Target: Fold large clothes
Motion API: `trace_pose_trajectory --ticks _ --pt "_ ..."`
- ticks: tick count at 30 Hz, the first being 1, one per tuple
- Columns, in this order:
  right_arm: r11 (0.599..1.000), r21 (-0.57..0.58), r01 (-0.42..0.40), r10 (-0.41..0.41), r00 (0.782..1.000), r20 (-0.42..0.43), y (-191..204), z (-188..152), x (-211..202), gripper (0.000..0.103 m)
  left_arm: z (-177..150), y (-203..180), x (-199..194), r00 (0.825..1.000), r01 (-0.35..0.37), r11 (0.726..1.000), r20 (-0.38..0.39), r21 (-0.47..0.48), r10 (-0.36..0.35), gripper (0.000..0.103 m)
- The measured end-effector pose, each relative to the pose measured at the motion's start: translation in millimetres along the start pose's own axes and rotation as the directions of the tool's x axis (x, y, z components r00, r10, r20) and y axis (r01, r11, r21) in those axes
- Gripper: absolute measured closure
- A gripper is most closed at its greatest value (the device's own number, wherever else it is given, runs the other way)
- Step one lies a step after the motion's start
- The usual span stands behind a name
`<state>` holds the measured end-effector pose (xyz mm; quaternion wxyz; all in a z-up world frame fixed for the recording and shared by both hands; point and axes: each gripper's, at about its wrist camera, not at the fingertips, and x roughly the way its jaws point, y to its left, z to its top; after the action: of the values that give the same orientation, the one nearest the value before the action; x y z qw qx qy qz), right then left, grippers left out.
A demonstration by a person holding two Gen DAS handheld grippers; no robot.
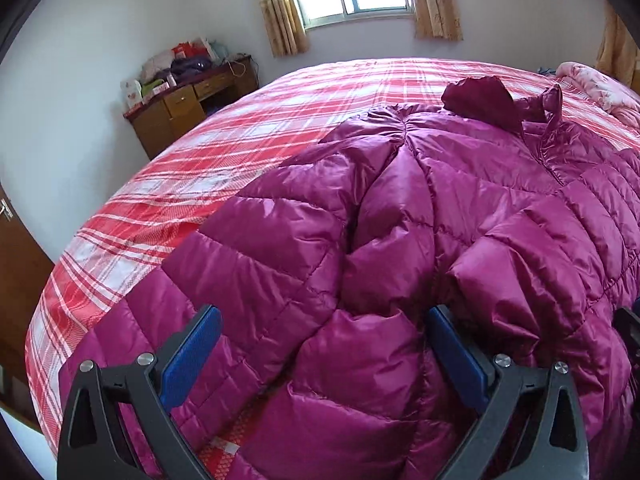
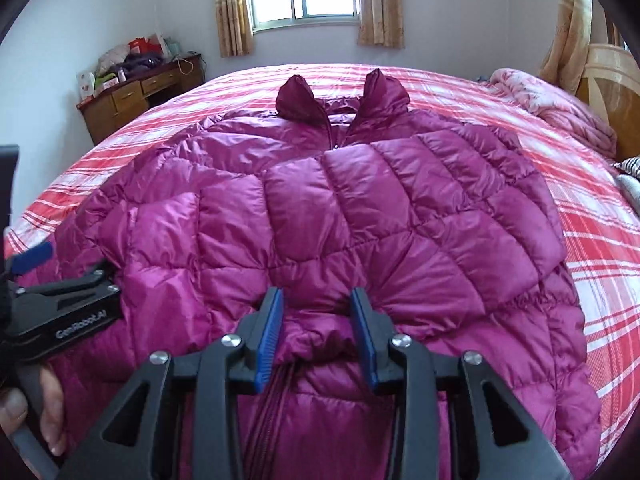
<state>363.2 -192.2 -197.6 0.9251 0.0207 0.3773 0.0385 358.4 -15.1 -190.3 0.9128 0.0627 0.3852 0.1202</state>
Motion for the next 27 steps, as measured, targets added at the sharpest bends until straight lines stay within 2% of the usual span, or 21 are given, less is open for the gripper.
trace_pose_trajectory --ticks 3,6,8,10,12,14,20,22,24,26,27 --pt "0.998 0.059 0.022 -0.026 0.996 0.082 -20.8 20.1 -16.6 0.065 0.0 4.0 6.0 1.0 0.022 1.0 -0.021 -0.012 -0.022 0.001" --pt "0.984 0.135 0.118 -0.133 0.985 0.112 -51.5 41.7 -20.9 0.065 1.7 7.6 10.0 0.998 0.045 0.998 -0.041 -0.04 -0.046 0.001" --pt "0.969 0.196 0.153 -0.171 0.982 0.078 -75.6 49.4 -8.4 0.065 2.3 6.6 10.4 0.998 0.042 0.998 -0.039 -0.038 -0.043 0.001" --pt "0.953 0.23 0.195 -0.202 0.979 0.009 -95.5 50.7 12.8 0.065 -0.9 4.3 11.7 0.998 0.04 0.998 -0.038 -0.038 -0.042 0.001" --pt "0.947 0.255 0.194 -0.18 0.981 -0.078 -109.9 45.4 37.2 0.065 -2.5 3.4 12.0 0.998 0.042 0.998 -0.042 -0.038 -0.044 0.001" --pt "0.947 0.259 0.19 -0.173 0.981 -0.088 -111.9 43.4 40.6 0.065 -2.9 4.0 13.1 0.998 0.044 0.998 -0.043 -0.038 -0.045 0.001" --pt "0.946 0.218 0.239 -0.221 0.97 -0.104 -104.5 49.0 34.3 0.065 -5.8 5.4 14.7 0.998 0.05 0.998 -0.037 -0.047 -0.052 0.001" --pt "0.952 0.228 0.206 -0.192 0.978 -0.081 -93.6 46.6 18.6 0.064 -6.8 7.3 15.5 0.997 0.063 0.996 -0.036 -0.058 -0.065 0.001" --pt "0.975 0.179 0.13 -0.125 0.991 -0.037 -65.2 43.7 -1.8 0.058 -7.6 10.4 16.5 0.996 0.078 0.994 -0.038 -0.073 -0.081 0.001" --pt "0.992 0.118 0.045 -0.045 0.999 -0.007 -33.6 34.9 -14.2 0.047 -7.7 11.5 16.8 0.995 0.085 0.993 -0.037 -0.079 -0.088 0.001" --pt "0.995 0.103 0.01 -0.01 1.0 -0.005 -22.4 30.1 -16.6 0.046 -7.5 11.5 16.7 0.995 0.088 0.993 -0.037 -0.081 -0.091 0.001"
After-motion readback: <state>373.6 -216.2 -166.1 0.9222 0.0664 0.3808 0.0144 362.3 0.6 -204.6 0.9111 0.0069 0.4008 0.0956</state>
